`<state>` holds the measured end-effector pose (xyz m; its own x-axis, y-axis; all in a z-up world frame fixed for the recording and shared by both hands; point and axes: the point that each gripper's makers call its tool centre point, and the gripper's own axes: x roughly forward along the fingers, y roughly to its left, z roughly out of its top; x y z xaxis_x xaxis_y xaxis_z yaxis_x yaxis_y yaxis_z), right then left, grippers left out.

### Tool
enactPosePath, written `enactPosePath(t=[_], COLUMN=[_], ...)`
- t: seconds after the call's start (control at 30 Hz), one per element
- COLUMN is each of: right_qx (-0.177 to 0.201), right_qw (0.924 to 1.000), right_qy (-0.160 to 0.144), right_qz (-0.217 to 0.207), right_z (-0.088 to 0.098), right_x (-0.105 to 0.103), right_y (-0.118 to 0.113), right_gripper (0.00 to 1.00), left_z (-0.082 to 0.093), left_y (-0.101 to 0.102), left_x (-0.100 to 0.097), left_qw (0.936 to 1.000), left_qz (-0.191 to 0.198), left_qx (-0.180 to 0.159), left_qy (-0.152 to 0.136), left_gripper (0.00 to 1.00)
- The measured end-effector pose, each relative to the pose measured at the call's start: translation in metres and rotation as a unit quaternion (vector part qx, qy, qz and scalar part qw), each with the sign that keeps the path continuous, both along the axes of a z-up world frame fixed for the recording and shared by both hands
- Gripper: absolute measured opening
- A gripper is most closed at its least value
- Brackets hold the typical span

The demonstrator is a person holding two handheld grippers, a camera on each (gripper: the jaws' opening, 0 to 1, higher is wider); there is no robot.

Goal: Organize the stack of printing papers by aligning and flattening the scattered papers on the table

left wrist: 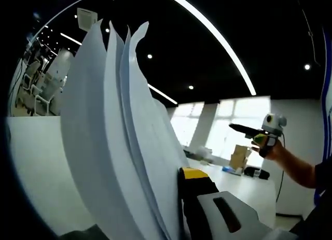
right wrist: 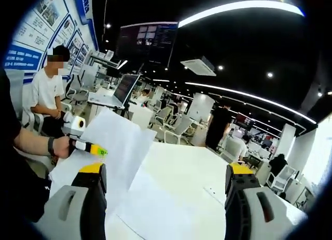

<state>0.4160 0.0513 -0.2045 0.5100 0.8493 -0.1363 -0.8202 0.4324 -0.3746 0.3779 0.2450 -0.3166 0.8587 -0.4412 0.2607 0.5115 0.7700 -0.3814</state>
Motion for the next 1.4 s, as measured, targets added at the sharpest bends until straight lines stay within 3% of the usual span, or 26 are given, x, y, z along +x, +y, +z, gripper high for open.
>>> enactPosePath(t=[0.6,1.4], right_qx=[0.006,0.011], right_qw=[0.9998,0.9994], right_qy=[0.012,0.023], right_qz=[-0.012,-0.023], right_z=[-0.018,-0.028], right_x=[-0.008,-0.015], right_y=[-0.02,-0.046], right_gripper=[0.9,0.9], left_z=[-0.001,-0.002], left_y=[-0.003,-0.008], left_x=[-0.002,-0.003], left_qw=[1.0,1.0], left_qz=[0.0,0.002], left_qx=[0.002,0.006], left_qy=[0.0,0.002], left_gripper=[0.08,0.08])
